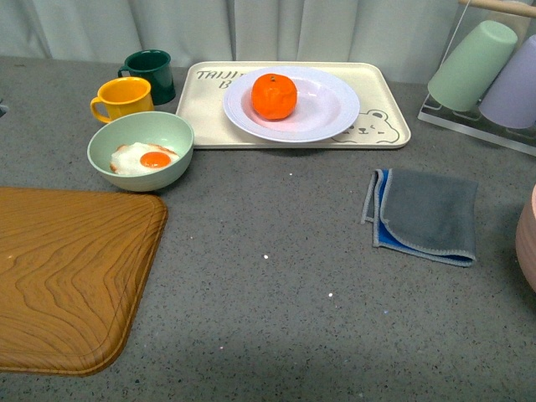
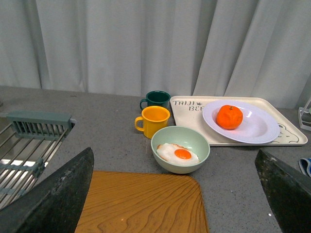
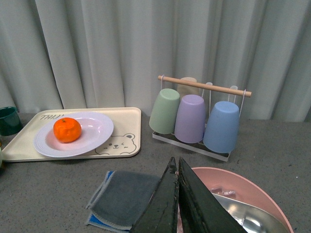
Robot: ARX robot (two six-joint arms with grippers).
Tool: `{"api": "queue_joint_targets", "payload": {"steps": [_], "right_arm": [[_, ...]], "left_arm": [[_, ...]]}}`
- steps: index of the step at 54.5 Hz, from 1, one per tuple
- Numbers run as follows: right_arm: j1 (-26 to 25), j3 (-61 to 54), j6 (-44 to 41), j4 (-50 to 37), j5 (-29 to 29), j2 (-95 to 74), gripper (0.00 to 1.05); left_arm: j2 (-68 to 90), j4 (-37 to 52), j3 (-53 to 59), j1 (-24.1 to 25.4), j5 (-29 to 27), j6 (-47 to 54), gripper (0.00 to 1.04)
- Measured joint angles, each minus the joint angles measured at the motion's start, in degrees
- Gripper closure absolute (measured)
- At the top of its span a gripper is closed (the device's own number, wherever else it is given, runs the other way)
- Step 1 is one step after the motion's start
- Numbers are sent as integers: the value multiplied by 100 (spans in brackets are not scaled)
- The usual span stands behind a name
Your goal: Place orange and plate with both arms
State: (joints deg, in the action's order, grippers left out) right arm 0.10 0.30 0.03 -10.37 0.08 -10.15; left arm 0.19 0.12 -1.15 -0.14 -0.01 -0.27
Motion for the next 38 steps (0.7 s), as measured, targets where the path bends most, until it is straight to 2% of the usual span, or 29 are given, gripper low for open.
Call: {"api": "queue_joint_targets", "payload": {"steps": [6,10,33,38], "right_arm": [[0,4,0,901,-11,691,104],[0,4,-4,1003,-15,984,104],[0,4,-4,1027,-15,990,36],[0,4,-4,1027,-15,990,15]], "left_arm": [[0,0,0,0,0,0,7],[0,0,0,0,0,0,7],[0,0,0,0,0,0,7],[0,0,0,0,0,0,7]]}}
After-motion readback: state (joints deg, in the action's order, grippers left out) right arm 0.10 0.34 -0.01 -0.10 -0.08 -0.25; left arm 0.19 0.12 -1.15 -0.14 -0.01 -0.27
